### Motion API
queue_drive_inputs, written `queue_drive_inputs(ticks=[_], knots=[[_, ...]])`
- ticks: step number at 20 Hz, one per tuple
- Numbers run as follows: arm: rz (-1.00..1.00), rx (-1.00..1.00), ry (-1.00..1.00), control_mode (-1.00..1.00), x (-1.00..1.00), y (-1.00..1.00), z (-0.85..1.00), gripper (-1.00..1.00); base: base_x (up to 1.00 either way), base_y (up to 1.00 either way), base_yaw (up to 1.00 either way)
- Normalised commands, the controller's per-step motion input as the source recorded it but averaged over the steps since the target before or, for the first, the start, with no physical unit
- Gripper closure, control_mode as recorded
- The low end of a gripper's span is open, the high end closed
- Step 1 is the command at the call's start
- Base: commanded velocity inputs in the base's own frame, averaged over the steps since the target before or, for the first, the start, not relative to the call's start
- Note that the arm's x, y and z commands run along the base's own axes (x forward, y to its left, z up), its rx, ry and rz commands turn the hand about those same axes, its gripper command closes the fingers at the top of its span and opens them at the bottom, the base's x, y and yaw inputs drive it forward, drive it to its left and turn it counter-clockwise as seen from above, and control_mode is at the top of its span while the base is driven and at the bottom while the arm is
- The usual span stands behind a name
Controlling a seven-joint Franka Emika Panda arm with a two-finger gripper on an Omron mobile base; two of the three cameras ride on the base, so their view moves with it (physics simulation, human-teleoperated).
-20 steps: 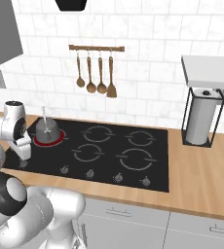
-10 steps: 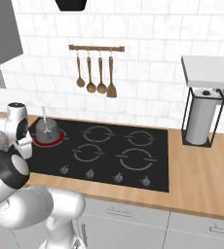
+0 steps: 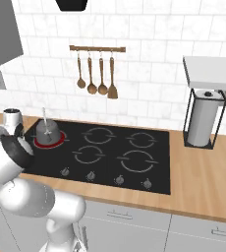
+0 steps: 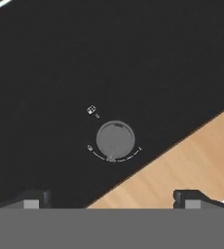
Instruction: Turn off the front left burner of the stove.
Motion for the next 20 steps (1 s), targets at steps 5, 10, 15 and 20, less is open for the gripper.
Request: queue_drive_inputs(ticks=[5, 10, 15, 20], knots=[[0.00, -0.07, 0.04, -1.00, 0.31, 0.00, -0.33, -1.00, 0.00, 0.00, 0.00], [0.00, -0.03, 0.01, -1.00, 0.21, 0.00, -0.15, -1.00, 0.00, 0.00, 0.00], [0.00, -0.02, 0.04, -1.00, 0.04, 0.01, -0.18, -1.00, 0.00, 0.00, 0.00], [0.00, -0.01, 0.04, -1.00, -0.19, 0.00, -0.28, -1.00, 0.00, 0.00, 0.00]])
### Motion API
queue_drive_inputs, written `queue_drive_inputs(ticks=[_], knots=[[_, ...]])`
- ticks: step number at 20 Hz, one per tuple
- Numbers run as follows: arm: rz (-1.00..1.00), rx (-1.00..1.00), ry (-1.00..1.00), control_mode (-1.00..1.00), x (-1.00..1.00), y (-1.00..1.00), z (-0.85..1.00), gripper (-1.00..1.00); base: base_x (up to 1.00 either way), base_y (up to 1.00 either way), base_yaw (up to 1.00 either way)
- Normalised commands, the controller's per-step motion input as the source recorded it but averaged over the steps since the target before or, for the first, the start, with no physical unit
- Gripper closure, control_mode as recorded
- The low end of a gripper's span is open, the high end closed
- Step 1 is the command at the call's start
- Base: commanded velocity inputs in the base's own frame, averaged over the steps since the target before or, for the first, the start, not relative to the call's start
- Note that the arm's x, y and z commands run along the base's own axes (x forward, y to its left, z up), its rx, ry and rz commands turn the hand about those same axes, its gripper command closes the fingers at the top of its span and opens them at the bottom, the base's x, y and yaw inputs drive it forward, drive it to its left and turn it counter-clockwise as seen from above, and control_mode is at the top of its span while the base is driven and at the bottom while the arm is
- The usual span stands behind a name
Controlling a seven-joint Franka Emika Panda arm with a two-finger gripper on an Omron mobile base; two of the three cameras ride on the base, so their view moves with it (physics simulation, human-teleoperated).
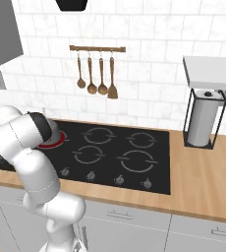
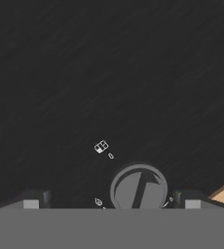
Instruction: Turn off the front left burner of the stove.
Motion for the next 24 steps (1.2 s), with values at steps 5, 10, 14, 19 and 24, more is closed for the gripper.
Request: queue_drive_inputs(ticks=[5, 10, 14, 19, 24], knots=[[0.00, -0.01, 0.01, -1.00, -0.01, 0.00, -0.20, -1.00, 0.00, 0.00, 0.00], [0.00, -0.03, 0.00, -1.00, 0.02, -0.01, -0.13, -1.00, 0.00, 0.00, 0.00], [0.00, -0.01, 0.00, -1.00, -0.16, -0.22, -0.28, -1.00, 0.00, 0.00, 0.00], [0.00, 0.00, -0.02, -1.00, -0.02, -0.08, 0.00, -1.00, 0.00, 0.00, 0.00], [0.00, 0.05, -0.07, -1.00, -0.15, -0.19, 0.20, -1.00, 0.00, 0.00, 0.00]])
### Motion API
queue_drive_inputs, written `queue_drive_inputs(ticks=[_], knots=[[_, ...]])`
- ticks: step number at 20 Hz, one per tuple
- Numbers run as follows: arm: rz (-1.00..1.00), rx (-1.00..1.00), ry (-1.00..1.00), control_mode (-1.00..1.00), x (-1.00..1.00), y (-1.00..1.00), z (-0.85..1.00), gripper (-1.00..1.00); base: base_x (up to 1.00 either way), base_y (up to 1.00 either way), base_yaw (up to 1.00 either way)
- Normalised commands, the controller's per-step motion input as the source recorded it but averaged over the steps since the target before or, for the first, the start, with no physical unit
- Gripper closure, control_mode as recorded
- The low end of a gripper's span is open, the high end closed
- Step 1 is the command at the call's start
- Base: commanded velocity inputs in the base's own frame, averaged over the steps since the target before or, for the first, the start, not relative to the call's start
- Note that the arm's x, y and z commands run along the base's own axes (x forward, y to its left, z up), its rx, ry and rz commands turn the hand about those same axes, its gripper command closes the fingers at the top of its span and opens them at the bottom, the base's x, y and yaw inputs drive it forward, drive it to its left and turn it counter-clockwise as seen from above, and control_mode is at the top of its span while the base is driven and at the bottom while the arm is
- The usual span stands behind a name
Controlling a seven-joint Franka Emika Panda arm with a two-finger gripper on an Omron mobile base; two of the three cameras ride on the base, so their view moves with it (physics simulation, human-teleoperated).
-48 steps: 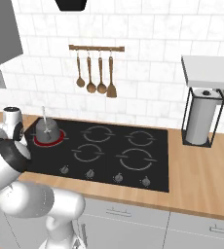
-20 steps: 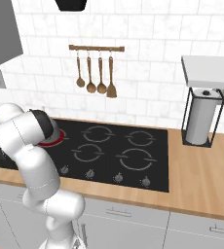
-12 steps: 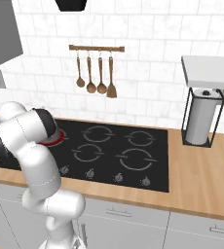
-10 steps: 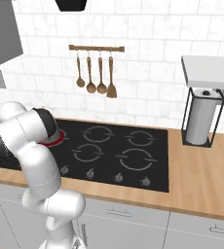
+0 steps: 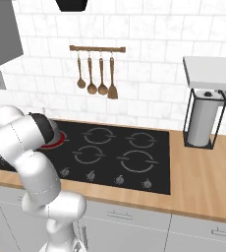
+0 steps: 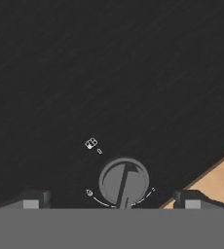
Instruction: Turn off the front left burner of the stove.
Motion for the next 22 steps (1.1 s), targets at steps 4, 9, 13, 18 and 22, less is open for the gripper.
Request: queue_drive_inputs(ticks=[4, 9, 13, 18, 22], knots=[[0.00, 0.00, 0.00, -1.00, -0.04, -0.05, -0.04, -1.00, 0.00, 0.00, 0.00], [0.00, 0.00, 0.01, -1.00, -0.06, -0.08, -0.08, -1.00, 0.00, 0.00, 0.00], [0.00, -0.02, 0.04, -1.00, 0.04, 0.00, -0.09, -1.00, 0.00, 0.00, 0.00], [0.00, -0.04, 0.03, -1.00, 0.18, 0.06, -0.03, -1.00, 0.00, 0.00, 0.00], [0.00, -0.02, 0.00, -1.00, 0.25, 0.08, 0.00, -1.00, 0.00, 0.00, 0.00]])
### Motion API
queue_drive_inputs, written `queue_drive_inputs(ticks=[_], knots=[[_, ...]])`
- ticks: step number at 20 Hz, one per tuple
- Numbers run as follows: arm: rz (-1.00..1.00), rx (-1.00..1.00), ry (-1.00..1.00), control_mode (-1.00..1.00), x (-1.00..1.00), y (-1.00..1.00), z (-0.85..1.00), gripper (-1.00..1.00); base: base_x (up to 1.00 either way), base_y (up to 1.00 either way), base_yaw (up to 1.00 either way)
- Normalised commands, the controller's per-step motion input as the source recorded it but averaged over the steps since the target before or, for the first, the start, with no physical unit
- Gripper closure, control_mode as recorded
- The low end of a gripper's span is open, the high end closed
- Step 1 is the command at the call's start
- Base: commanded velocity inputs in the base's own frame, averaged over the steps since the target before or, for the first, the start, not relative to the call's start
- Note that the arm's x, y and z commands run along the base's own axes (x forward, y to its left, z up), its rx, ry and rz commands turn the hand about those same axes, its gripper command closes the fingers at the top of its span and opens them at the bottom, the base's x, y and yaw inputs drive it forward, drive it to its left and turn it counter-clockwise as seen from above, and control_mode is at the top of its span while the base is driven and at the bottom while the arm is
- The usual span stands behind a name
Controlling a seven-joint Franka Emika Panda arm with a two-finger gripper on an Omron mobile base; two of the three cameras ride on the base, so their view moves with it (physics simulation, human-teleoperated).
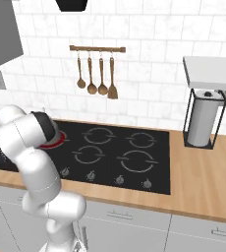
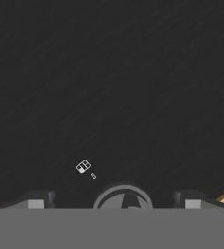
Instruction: Turn off the front left burner of the stove.
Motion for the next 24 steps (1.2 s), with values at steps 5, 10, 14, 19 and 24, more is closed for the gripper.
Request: queue_drive_inputs(ticks=[5, 10, 14, 19, 24], knots=[[0.00, -0.01, 0.00, -1.00, 0.01, 0.10, 0.00, -1.00, 0.00, 0.00, 0.00], [0.00, 0.00, 0.01, -1.00, -0.27, 0.00, -0.09, -1.00, 0.00, 0.00, 0.00], [-0.02, 0.00, 0.01, -1.00, -0.10, -0.03, -0.04, -1.00, 0.00, 0.00, 0.00], [0.00, 0.00, 0.00, -1.00, 0.00, 0.00, 0.00, -1.00, 0.00, 0.00, 0.00], [0.00, 0.00, 0.00, -1.00, 0.00, 0.00, 0.00, 1.00, 0.00, 0.00, 0.00]])
